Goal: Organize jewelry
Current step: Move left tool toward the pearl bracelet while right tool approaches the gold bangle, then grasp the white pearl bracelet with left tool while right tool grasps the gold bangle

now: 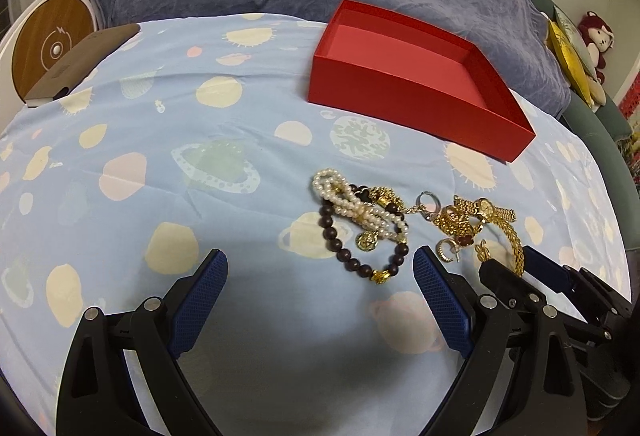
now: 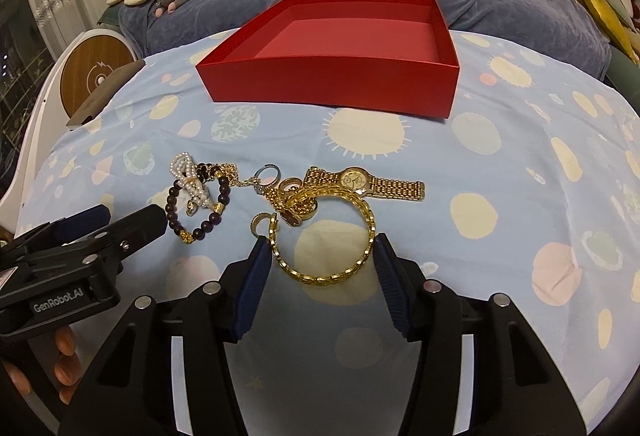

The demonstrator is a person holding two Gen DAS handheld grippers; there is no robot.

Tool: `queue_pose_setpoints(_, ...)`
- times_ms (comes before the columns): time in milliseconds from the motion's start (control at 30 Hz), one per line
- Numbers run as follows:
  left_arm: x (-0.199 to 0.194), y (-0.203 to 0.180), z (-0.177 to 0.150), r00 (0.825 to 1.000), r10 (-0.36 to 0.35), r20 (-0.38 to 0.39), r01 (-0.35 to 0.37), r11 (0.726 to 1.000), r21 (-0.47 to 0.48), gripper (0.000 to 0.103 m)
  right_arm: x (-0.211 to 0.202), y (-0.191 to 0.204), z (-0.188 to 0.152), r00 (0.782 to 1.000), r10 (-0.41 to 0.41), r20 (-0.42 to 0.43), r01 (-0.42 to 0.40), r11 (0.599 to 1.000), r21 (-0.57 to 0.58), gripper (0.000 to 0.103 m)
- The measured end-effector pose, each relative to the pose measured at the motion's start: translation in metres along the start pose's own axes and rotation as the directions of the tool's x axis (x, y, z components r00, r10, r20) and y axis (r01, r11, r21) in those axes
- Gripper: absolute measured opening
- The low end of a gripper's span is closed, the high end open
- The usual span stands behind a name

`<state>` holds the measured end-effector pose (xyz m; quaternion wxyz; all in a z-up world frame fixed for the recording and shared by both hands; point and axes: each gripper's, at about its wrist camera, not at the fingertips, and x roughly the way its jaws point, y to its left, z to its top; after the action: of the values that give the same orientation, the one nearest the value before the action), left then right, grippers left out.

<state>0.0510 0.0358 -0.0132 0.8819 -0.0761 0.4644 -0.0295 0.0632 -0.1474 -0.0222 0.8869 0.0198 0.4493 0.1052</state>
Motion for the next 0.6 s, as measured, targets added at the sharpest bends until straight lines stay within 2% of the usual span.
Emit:
queue_pose_setpoints(267,0.021,-0.023,0.011,1.0,0.005,0.029,-0.006,0.999,0.039,0.089,-0.013,0.0,-0.008,1.0,0.008,0.011,-0.008,1.0,-0.021,0.051)
queue_pose_setpoints(300,0.024,-0.024,0.01,1.0,0.012,0.028,-0.013,0.999,0.041,0.086,-0.015,0.0,-0.008,1.0,0.01,0.012,-0.009,1.0,-0.024,0.051)
queue_pose_setpoints(367,0.029,-0.026,0.01,1.0,0.008,0.013,-0.008,0.999,0.044,0.074,-0.017,-0.001,-0.009,1.0,0.011,0.015,-0.011,1.0,-0.026,0.051)
queue_pose_setpoints(500,0.034,-0.03,0.009,1.0,0.002,0.014,-0.003,0.998,0.063,0.06,-0.02,-0.007,-0.011,1.0,0.009,0.015,-0.009,1.0,-0.017,0.051)
queue_pose_setpoints(600,0.033,-0.029,0.009,1.0,-0.009,0.021,0.007,0.998,0.066,0.043,-0.022,-0.01,-0.012,1.0,0.004,0.016,-0.004,1.0,-0.009,0.051)
